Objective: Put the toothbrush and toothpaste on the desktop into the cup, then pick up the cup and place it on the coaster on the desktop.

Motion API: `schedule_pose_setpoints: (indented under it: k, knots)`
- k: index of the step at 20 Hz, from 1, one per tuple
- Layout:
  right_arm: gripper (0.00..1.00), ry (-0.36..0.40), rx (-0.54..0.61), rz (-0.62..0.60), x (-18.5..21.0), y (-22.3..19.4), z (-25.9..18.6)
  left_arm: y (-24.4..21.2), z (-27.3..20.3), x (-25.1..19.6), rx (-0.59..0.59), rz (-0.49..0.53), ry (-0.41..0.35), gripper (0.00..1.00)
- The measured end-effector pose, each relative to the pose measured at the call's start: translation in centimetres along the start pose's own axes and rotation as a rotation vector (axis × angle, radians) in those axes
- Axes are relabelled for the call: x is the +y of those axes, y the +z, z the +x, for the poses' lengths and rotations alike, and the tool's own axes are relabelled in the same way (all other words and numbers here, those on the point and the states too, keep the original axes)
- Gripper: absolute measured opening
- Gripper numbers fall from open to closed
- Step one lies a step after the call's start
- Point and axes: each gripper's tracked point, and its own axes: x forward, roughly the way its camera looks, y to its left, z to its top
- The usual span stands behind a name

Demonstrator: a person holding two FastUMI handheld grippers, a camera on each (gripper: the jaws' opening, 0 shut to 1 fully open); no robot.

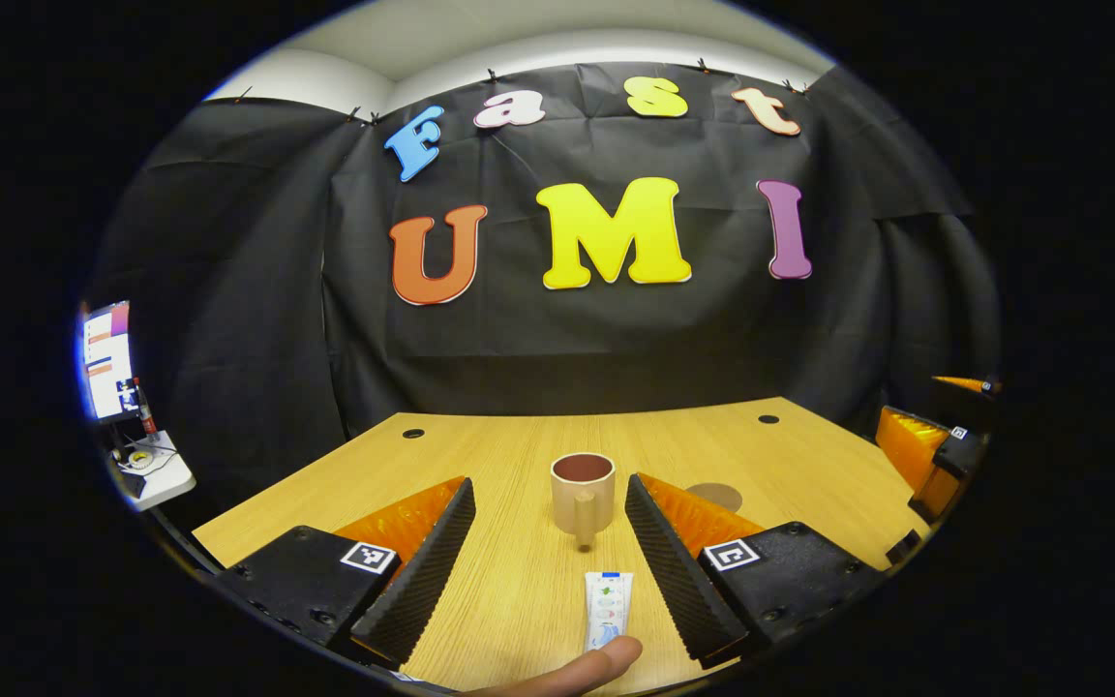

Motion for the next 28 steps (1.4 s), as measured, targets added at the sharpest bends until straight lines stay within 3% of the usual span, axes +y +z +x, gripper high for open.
schedule_pose_setpoints:
  k: [9,13,16,21,28]
  knots:
    - [0.95,-0.008,0.022,0.004,-0.4,-0.6,0.5,-10.3,0.3,-3.8,0.329,0.029,-0.089,1.00]
    - [0.96,-0.010,0.032,0.008,-0.4,-0.9,0.6,-14.4,-1.2,-4.7,0.455,-0.019,-0.125,1.00]
    - [0.96,-0.011,0.034,0.000,-0.3,-1.0,0.6,-16.4,-1.6,-4.5,0.509,-0.059,-0.152,1.00]
    - [0.95,-0.016,0.027,0.000,0.0,-1.0,0.5,-17.7,-1.3,-3.4,0.544,-0.066,-0.114,0.97]
    - [0.95,-0.029,0.021,0.008,-0.3,-0.9,0.6,-18.9,-1.9,-6.0,0.572,-0.025,-0.191,0.84]
